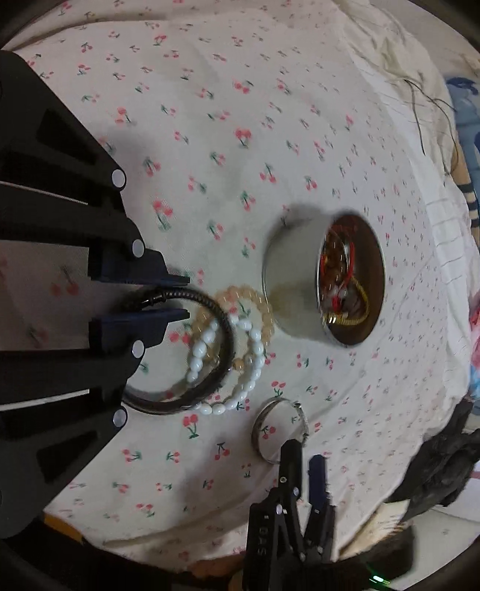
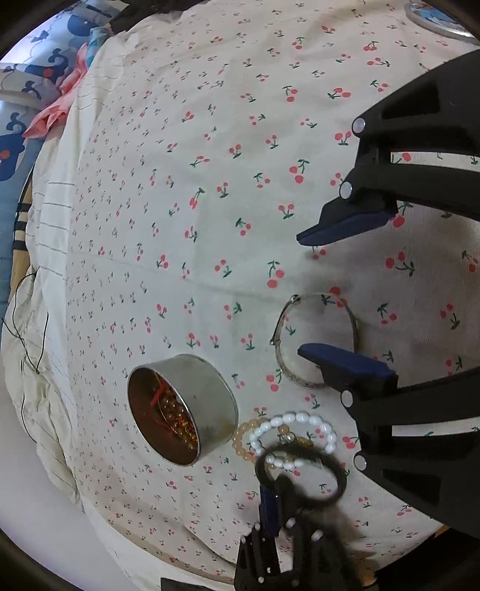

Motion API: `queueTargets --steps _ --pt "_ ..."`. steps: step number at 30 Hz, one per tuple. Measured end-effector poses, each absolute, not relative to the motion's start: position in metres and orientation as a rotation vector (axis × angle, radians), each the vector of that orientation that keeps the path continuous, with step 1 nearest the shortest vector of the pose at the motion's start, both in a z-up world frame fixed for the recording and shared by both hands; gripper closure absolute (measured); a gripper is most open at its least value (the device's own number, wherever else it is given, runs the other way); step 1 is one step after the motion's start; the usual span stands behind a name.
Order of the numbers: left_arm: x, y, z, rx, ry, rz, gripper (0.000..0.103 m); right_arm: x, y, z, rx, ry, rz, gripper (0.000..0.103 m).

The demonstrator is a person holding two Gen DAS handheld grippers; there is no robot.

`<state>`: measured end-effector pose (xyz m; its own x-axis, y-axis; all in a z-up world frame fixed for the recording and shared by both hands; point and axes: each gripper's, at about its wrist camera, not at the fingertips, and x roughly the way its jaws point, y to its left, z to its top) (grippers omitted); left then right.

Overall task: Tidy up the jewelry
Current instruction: 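Grasp black leather bracelet with left tool while right tool grasps silver bangle, then lift both bracelets and carry them over the silver tin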

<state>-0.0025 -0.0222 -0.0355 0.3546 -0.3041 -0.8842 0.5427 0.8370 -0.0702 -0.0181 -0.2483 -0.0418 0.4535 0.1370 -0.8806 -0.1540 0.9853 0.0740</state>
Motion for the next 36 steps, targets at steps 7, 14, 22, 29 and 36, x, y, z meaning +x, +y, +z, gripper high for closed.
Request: queueTargets --steps 7,14,22,29,36 --pt "0.007 0.008 -0.044 0.227 1.108 -0.421 0.072 -0.017 -0.236 -0.059 -0.080 1.140 0.180 0.049" --pt "0.009 -0.002 -0.054 0.299 1.060 -0.338 0.022 -0.018 -0.230 -0.060 -0.102 1.128 0.218 0.060" --pt "0.004 -0.001 -0.038 0.227 1.044 -0.465 0.093 -0.019 -0.223 -0.044 -0.051 1.053 0.288 0.098" --pt "0.027 0.015 -0.046 0.139 1.088 -0.394 0.093 -0.008 -0.222 -0.057 -0.029 1.106 0.275 0.092" --pt "0.031 0.011 -0.053 0.154 1.102 -0.366 0.041 -0.011 -0.205 -0.065 -0.106 1.104 0.295 0.072"
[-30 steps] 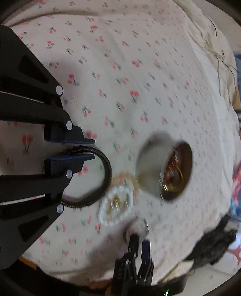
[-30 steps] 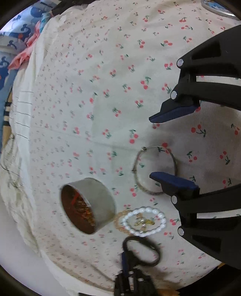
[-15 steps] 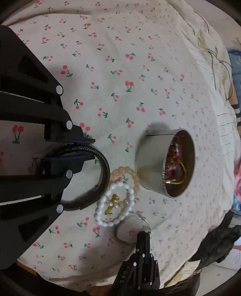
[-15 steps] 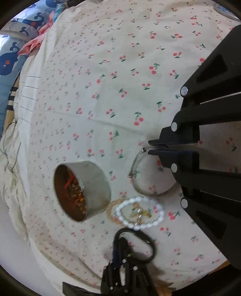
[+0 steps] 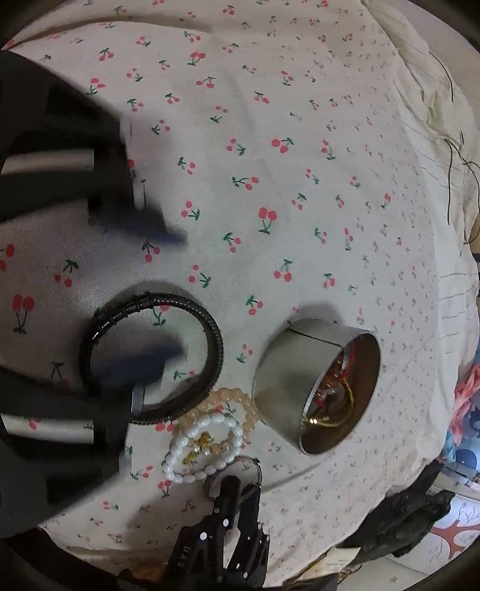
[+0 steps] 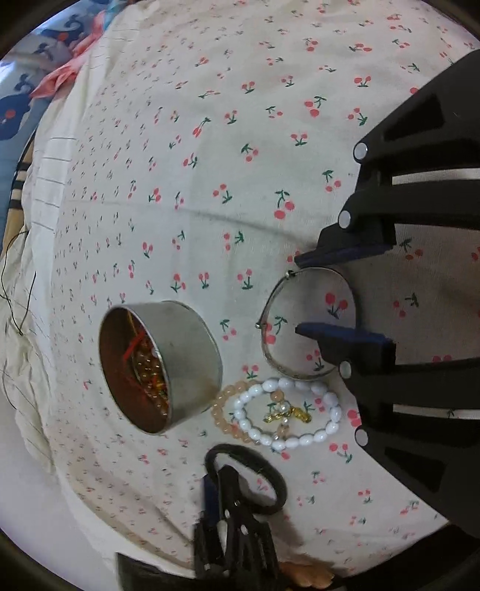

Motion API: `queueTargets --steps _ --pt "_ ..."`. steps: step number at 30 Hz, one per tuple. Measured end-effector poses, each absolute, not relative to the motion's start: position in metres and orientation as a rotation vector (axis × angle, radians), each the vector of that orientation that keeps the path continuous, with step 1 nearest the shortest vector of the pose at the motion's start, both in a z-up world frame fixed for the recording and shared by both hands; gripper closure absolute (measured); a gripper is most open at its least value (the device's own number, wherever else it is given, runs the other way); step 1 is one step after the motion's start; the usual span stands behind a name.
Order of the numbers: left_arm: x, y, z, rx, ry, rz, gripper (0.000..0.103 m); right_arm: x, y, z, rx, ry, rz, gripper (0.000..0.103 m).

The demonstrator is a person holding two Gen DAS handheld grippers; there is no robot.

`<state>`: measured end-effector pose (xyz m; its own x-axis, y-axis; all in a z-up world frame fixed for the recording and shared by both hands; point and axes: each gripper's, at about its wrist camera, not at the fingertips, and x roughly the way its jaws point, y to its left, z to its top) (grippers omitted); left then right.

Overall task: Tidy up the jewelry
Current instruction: 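Lift both bracelets and carry them over the silver tin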

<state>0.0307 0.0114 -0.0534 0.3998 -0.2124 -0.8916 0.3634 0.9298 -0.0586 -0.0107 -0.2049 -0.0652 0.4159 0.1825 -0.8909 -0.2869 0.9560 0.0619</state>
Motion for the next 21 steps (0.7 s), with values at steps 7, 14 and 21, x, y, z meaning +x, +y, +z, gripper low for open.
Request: queueTargets --steps 7,14,21 --pt "0.018 0.001 -0.052 0.206 1.085 -0.422 0.090 -0.014 -0.209 -0.063 -0.127 1.085 0.276 0.096" --pt "0.013 0.001 -0.049 0.232 1.062 -0.423 0.091 -0.013 -0.207 -0.063 -0.147 1.085 0.269 0.096" --pt "0.009 -0.006 -0.040 0.261 1.030 -0.419 0.093 -0.018 -0.206 -0.052 -0.128 1.053 0.274 0.098"
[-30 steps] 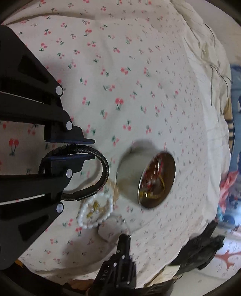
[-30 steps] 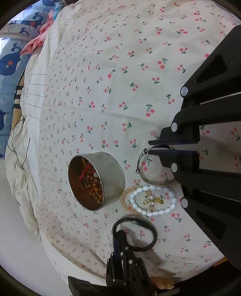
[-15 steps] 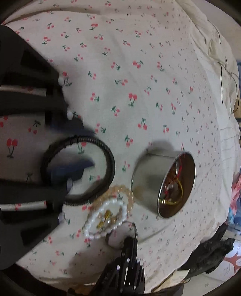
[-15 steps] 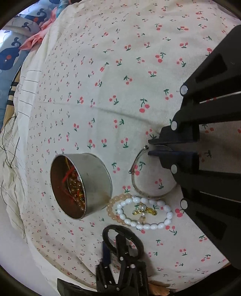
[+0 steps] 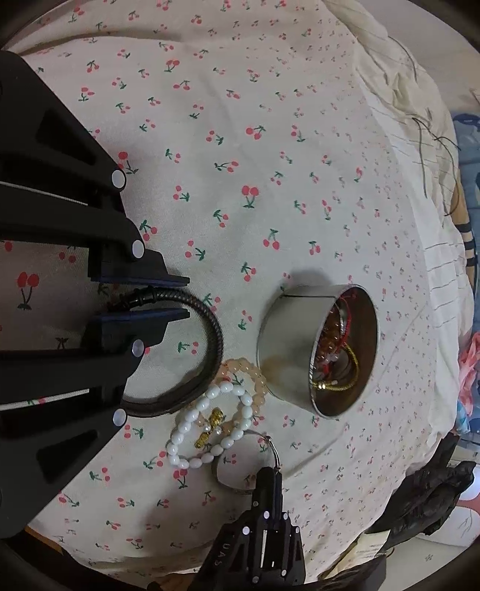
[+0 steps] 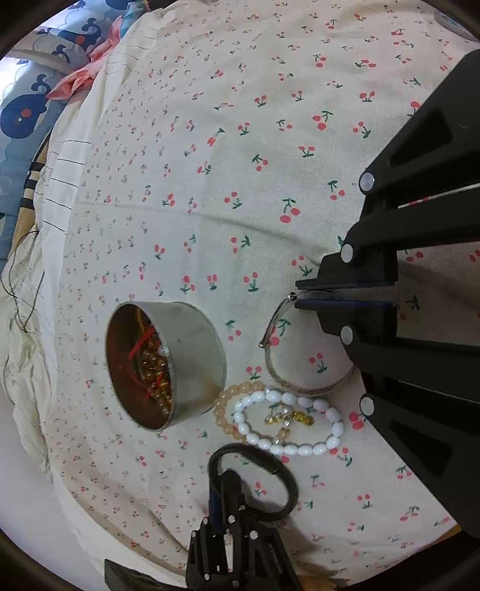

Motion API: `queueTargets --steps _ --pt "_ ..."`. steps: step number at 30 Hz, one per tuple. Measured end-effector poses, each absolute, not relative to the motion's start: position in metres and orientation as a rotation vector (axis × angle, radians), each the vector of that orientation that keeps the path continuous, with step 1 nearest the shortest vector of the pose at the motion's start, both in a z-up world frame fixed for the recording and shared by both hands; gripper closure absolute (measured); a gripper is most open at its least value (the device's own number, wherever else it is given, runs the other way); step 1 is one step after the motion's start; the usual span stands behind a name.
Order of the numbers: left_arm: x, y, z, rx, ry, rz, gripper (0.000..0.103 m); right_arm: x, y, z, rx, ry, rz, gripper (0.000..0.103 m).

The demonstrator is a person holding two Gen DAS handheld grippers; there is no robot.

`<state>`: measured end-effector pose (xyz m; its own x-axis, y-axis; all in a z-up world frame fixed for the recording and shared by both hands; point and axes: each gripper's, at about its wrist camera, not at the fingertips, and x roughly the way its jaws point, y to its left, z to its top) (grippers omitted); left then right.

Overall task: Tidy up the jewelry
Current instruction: 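Lift both bracelets and carry them over the silver tin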

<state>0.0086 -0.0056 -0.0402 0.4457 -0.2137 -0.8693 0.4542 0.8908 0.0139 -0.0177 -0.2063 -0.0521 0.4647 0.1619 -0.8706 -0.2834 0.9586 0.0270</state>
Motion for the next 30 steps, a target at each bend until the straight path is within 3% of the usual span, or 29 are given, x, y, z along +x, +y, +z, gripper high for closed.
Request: queueTargets --steps 30 --pt "-0.021 -0.020 0.005 0.366 0.831 -0.394 0.094 -0.030 -0.212 -0.012 -0.063 0.943 0.293 0.098"
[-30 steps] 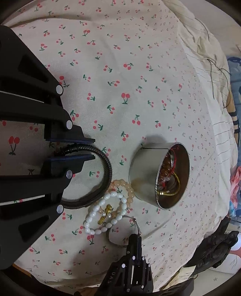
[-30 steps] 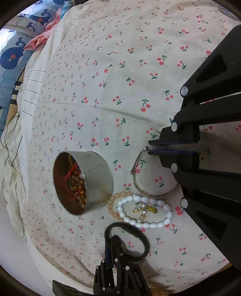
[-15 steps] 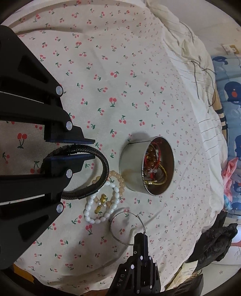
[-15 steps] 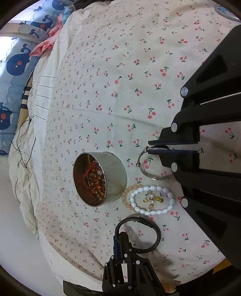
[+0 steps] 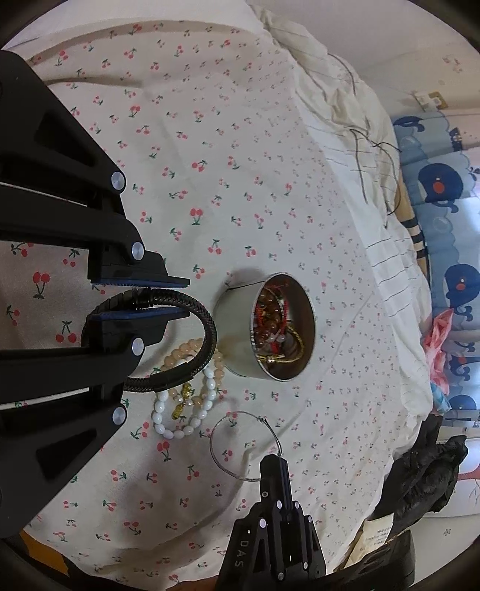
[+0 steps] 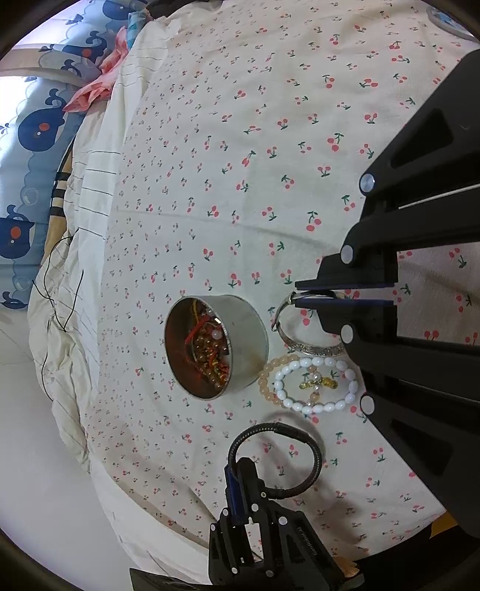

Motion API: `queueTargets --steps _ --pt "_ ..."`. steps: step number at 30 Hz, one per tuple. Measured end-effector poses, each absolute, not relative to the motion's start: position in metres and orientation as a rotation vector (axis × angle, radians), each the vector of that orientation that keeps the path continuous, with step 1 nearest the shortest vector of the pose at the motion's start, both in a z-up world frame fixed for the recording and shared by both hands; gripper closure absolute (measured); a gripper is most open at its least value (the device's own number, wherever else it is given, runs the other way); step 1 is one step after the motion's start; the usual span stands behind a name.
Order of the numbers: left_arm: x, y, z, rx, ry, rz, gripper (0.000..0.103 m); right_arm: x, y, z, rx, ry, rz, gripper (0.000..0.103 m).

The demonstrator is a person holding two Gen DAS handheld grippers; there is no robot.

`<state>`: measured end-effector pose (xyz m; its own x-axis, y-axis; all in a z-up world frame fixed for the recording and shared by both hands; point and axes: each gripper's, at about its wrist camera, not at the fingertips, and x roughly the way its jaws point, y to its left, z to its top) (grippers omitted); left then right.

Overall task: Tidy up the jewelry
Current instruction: 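Lift both bracelets and carry them over the silver tin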

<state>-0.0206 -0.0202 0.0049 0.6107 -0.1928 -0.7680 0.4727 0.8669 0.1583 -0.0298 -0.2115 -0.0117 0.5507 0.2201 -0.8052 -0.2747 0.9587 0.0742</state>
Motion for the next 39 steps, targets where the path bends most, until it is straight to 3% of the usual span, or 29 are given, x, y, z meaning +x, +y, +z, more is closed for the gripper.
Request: queueTargets --steps 39 --pt "-0.008 -0.064 0.044 0.323 0.651 -0.389 0.094 -0.022 -0.236 0.015 0.042 0.879 0.282 0.098"
